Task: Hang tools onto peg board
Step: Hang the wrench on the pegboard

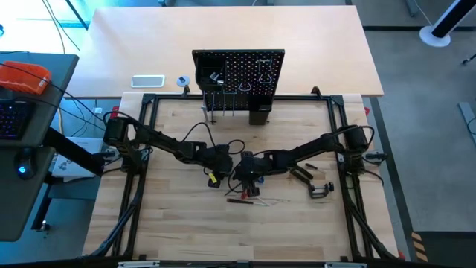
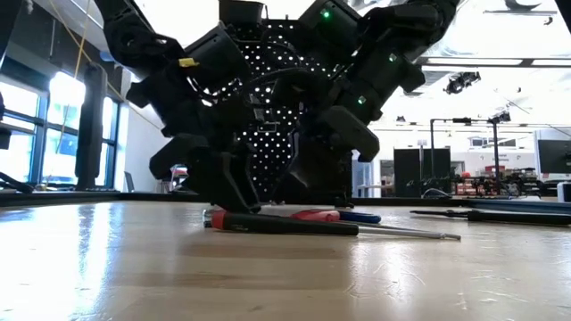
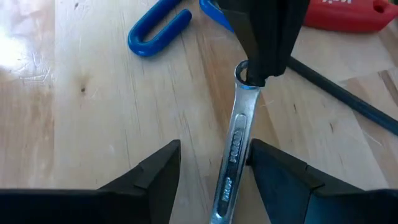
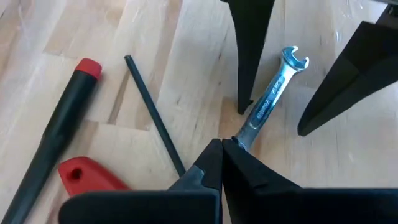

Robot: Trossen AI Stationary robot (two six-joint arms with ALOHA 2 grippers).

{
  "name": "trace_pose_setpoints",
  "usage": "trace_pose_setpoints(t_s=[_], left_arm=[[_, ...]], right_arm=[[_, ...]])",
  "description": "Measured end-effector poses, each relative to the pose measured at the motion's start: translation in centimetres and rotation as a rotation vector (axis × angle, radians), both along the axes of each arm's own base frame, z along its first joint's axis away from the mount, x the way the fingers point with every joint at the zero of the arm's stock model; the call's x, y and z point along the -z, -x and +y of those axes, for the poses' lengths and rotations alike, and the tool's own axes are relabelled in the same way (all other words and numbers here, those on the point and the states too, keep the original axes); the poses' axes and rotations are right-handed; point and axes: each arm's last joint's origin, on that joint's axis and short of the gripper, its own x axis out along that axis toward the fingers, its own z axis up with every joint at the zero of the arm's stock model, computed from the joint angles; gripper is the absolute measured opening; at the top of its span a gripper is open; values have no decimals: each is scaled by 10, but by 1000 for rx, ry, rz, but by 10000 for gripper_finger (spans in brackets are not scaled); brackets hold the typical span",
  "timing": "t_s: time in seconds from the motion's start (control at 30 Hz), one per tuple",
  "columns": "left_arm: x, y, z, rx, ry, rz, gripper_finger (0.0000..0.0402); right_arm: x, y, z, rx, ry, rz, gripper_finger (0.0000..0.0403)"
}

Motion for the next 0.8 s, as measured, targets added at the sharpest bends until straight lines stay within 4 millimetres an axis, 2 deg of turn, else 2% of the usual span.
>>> trace_pose_setpoints(t_s=[0.13,0.2,0.4,0.8], left_arm=[[0,0,0,2,2,5,181],[0,1,0,5,-2,7,160],[1,1,-8,74,-73,10,19],[1,1,-17,80,-171,1,4]], right_arm=[[-4,-2,0,-1,1,-28,0],[-4,-2,0,-1,0,-35,0],[-5,-3,0,2,2,-41,0],[-10,1,-1,25,30,-16,0]])
